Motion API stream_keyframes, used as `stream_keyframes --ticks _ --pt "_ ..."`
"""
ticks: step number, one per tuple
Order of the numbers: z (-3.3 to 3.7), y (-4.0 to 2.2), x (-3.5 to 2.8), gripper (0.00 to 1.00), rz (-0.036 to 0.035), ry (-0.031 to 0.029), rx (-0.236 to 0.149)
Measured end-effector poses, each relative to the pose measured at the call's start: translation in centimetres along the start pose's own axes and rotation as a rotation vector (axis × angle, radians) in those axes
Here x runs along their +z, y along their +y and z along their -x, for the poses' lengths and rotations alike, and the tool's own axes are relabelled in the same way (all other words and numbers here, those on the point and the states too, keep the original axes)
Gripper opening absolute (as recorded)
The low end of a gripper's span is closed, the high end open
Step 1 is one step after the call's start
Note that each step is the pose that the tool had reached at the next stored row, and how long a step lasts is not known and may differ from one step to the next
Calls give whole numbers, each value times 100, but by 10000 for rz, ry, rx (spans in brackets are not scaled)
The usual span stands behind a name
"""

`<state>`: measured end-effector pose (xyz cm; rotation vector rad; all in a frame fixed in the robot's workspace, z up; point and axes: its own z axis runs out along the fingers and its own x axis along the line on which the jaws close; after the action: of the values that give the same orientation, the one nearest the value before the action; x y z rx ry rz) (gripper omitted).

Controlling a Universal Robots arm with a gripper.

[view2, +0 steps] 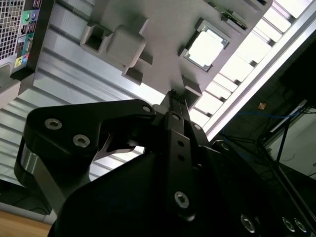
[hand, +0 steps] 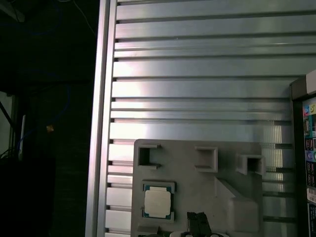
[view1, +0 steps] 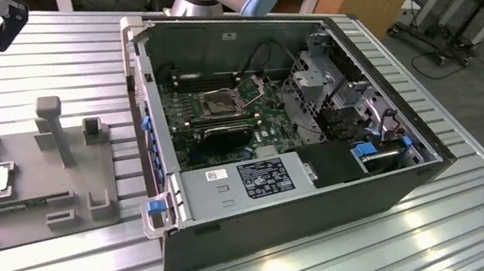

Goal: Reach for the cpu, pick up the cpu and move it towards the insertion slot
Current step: 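Reach for the cpu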

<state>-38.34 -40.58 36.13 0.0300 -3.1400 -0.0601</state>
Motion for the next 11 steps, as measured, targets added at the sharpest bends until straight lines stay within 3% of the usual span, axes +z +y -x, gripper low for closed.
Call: stream_keyframes --ticks 11 --pt "0 -1 32 10 0 -1 0"
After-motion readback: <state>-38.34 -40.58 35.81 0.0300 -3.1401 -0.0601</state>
